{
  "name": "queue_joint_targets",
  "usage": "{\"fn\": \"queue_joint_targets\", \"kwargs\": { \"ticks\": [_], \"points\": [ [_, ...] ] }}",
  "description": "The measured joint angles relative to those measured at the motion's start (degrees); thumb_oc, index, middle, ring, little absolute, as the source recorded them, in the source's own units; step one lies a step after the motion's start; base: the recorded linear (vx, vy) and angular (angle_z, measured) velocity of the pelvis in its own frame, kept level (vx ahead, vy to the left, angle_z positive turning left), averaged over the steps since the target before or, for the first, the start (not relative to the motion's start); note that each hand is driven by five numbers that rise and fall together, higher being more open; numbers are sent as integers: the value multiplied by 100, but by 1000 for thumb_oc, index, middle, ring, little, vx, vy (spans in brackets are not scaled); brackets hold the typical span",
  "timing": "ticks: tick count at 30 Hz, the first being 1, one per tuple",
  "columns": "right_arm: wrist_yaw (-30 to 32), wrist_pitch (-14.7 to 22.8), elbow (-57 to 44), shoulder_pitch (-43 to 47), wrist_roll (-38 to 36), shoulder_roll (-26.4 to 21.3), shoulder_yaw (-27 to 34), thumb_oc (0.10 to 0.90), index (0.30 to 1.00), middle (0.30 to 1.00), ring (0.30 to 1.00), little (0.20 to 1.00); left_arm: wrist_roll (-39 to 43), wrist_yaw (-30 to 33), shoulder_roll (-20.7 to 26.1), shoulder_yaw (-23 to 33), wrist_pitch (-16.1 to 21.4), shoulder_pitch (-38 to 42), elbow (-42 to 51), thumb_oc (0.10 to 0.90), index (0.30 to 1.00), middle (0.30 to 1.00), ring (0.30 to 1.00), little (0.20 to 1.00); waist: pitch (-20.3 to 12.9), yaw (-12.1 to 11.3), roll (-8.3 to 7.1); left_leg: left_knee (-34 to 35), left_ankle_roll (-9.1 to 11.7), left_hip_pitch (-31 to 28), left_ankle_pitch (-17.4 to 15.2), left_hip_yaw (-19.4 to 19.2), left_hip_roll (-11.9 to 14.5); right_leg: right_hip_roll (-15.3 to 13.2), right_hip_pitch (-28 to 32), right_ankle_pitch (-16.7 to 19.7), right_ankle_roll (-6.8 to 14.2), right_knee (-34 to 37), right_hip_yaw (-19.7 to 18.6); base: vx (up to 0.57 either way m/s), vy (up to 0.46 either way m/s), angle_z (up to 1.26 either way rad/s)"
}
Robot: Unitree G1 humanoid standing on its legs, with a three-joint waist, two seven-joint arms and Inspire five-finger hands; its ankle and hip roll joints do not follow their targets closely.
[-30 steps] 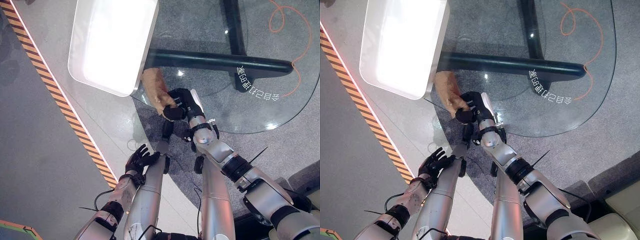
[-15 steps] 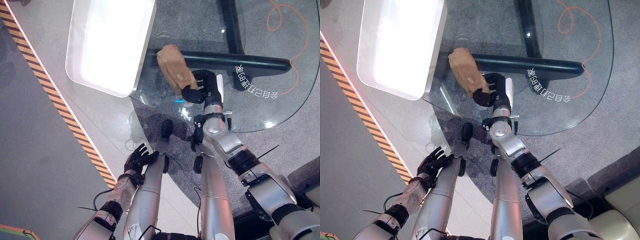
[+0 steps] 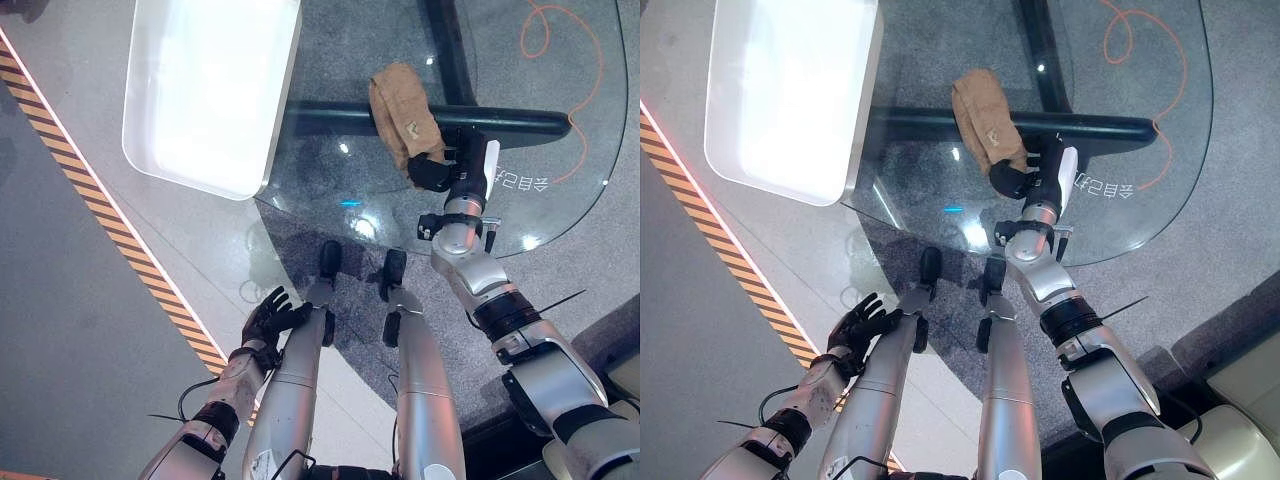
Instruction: Wipe the table with a cloth and put it in the basket.
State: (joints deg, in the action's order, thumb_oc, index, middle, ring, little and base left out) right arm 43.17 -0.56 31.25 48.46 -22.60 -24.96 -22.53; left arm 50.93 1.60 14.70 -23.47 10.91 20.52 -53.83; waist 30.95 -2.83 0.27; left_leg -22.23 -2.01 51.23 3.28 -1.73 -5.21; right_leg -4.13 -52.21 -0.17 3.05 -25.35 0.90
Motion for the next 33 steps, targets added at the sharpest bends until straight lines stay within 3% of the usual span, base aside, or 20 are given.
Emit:
{"fn": "queue_joint_targets", "kwargs": {
  "ticks": [9,13,18,33],
  "points": [
    [735,389,433,-180,-354,-354,899,100,300,300,300,200,-1,-4,60,0,4,-15,-15,800,900,900,900,900,11,60,-32,1,-97,1,-66,-110,-4,7,26,59,65,72,-117,-4,-40,-5],
    [1017,487,454,-409,-516,-406,1287,100,300,300,300,200,-2,-4,169,-6,-25,-45,-23,800,900,900,900,900,16,240,-47,4,-109,-5,-74,-125,-10,2,26,64,72,75,-129,-7,-42,-2],
    [1188,502,455,-606,-591,-409,1336,100,300,300,300,200,-2,-30,167,46,-42,-48,-60,800,900,900,900,900,16,318,-46,19,-107,-21,-76,-169,25,30,23,78,52,108,-154,-4,-28,-7],
    [1009,555,172,-574,-462,-404,1211,100,300,300,300,200,-5,-102,133,122,-60,-49,-106,800,900,900,900,900,16,219,-37,134,-41,-16,-32,-169,37,41,-47,72,6,94,-154,-1,7,0]
  ]
}}
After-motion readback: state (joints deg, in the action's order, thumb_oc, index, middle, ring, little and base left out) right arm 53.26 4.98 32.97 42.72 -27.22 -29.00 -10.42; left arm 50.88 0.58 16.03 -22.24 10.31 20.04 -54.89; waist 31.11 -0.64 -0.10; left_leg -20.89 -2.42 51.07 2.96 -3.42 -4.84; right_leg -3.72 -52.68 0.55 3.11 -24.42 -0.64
